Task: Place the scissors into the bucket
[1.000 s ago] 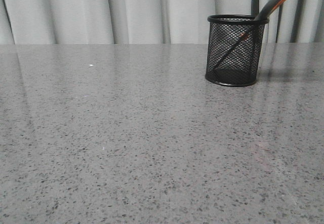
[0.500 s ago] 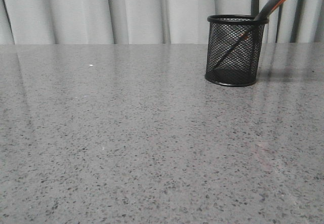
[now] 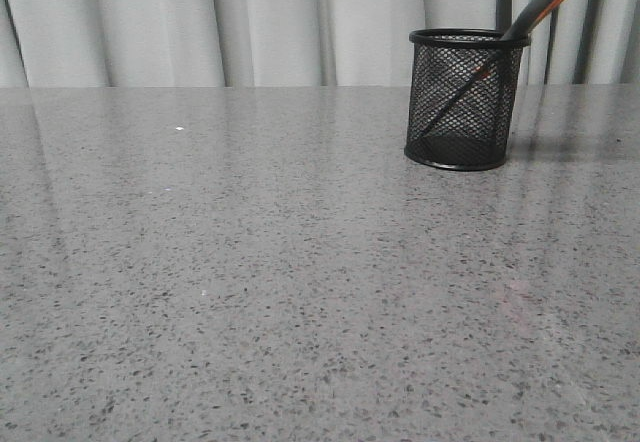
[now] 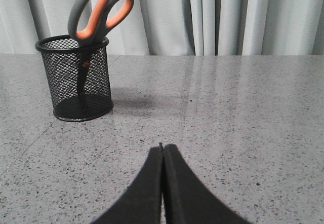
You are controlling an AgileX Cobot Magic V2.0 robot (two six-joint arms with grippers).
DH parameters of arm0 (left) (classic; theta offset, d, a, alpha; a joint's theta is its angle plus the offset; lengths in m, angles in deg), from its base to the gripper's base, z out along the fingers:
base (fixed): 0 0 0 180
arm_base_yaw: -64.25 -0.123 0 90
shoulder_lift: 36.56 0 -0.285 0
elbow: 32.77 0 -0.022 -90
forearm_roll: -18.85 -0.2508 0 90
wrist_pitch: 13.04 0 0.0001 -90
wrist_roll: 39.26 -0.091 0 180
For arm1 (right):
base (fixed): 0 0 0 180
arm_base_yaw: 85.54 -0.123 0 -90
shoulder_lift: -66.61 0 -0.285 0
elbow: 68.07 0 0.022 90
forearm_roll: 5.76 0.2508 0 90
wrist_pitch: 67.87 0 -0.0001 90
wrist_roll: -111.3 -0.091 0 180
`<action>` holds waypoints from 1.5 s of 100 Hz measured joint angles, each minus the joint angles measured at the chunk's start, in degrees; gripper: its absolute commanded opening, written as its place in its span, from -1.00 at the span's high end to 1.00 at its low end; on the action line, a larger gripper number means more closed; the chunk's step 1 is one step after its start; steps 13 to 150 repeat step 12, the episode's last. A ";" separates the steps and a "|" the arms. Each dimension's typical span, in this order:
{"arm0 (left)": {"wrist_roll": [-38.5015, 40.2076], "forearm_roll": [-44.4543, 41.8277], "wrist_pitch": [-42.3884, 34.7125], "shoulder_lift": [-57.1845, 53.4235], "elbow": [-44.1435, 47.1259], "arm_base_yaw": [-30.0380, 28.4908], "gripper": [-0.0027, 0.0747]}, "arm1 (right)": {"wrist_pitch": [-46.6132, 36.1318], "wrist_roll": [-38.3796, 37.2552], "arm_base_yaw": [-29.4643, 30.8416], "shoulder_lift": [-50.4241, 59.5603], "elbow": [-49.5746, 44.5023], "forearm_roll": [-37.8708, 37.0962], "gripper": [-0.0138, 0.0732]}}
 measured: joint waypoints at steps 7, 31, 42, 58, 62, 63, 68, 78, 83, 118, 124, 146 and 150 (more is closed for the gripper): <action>0.00 0.00 0.00 0.00 0.00 0.00 0.99 | 0.00 0.00 0.00 0.00 0.00 0.00 0.83; 0.00 0.00 0.00 0.00 0.00 0.00 0.99 | 0.00 0.00 0.00 0.00 0.00 0.00 0.83; 0.00 0.00 0.00 0.00 0.00 0.00 0.99 | 0.00 0.00 0.00 0.00 0.00 0.00 0.83; 0.00 0.00 0.00 0.00 0.00 0.00 0.99 | 0.00 0.00 0.00 0.00 0.00 0.00 0.83; 0.00 0.00 0.00 0.00 0.00 0.00 0.99 | 0.00 0.00 0.00 0.00 0.00 0.00 0.83; 0.00 0.00 0.00 0.00 0.00 0.00 0.99 | 0.00 0.00 0.00 0.00 0.00 0.00 0.83; 0.00 0.00 0.00 0.00 0.00 0.00 0.99 | 0.00 0.00 0.00 0.00 0.00 0.00 0.83; 0.00 0.00 0.00 0.00 0.00 0.00 0.99 | 0.00 0.00 0.00 0.00 0.00 0.00 0.83; 0.00 0.00 0.00 0.00 0.00 0.00 0.99 | 0.00 0.00 0.00 0.00 0.00 0.00 0.83; 0.00 0.00 0.00 0.00 0.00 0.00 0.99 | 0.00 0.00 0.00 0.00 0.00 0.00 0.83; 0.00 0.00 0.00 0.00 0.00 0.00 0.99 | 0.00 0.00 0.00 0.00 0.00 0.00 0.83; 0.00 0.00 0.00 0.00 0.00 0.00 0.99 | 0.00 0.00 0.00 0.00 0.00 0.00 0.83; 0.00 0.00 0.00 0.00 0.00 0.00 0.99 | 0.00 0.00 0.00 0.00 0.00 0.00 0.83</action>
